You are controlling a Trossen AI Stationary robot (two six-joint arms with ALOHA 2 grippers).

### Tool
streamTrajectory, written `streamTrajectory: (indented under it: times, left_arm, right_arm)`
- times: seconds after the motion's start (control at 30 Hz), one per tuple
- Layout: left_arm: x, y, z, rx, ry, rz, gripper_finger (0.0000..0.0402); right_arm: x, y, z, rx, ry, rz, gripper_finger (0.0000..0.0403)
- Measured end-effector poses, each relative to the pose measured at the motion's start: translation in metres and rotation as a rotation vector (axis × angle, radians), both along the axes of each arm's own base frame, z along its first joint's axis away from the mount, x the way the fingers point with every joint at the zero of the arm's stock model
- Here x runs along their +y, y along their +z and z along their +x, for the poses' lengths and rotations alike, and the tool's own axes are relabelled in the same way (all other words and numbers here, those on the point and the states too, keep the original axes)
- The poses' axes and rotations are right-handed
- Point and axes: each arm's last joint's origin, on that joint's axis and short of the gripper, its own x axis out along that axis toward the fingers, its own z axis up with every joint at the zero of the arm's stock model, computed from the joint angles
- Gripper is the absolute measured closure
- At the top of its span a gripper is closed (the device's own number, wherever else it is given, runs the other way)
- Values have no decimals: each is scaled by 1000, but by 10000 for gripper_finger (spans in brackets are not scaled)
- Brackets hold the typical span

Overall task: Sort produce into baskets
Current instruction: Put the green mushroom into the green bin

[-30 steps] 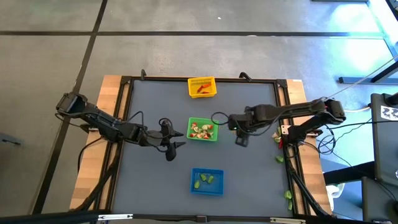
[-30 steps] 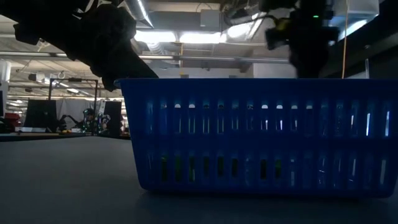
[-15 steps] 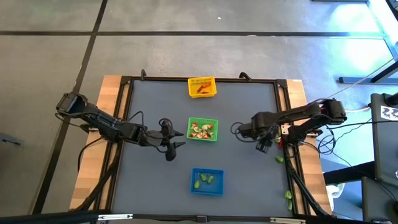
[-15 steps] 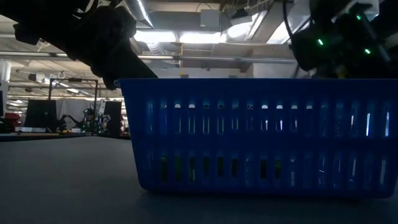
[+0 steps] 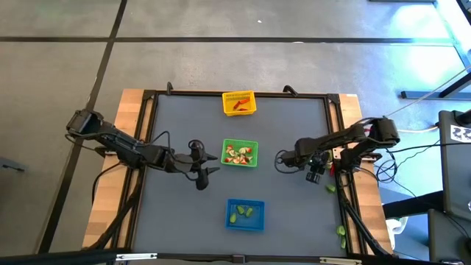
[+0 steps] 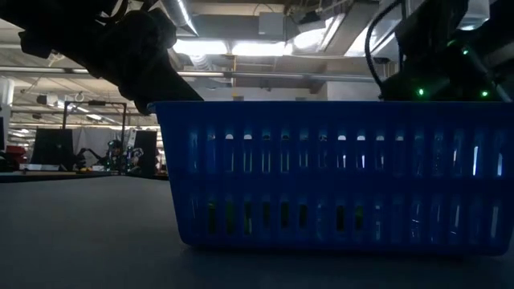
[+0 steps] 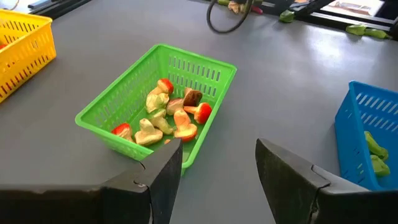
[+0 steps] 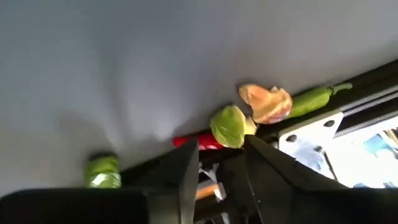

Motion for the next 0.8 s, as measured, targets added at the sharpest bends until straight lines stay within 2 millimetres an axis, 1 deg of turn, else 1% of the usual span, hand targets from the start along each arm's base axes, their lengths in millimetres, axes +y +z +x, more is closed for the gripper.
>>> streamTrajectory:
  times: [0.2,0.4,0.53,0.63,0.77,0.8]
  left_arm:
    - [0,0,0,0,-2,3,202]
    - [0,0,0,2,-4,7,202]
    - [0,0,0,4,-6,12,202]
    - [0,0,0,5,-7,14,202]
    - [0,0,0,6,-13,25,202]
    - [0,0,0,7,-14,26,202]
  right_arm:
    - [0,-18,3,119,70,42,291]
    - [-1,-36,7,199,113,40,292]
    - [0,-49,4,225,114,86,295]
    - [0,-54,-1,235,108,95,321]
    - [0,-55,-5,248,109,98,385]
    - [0,-55,-5,245,110,103,394]
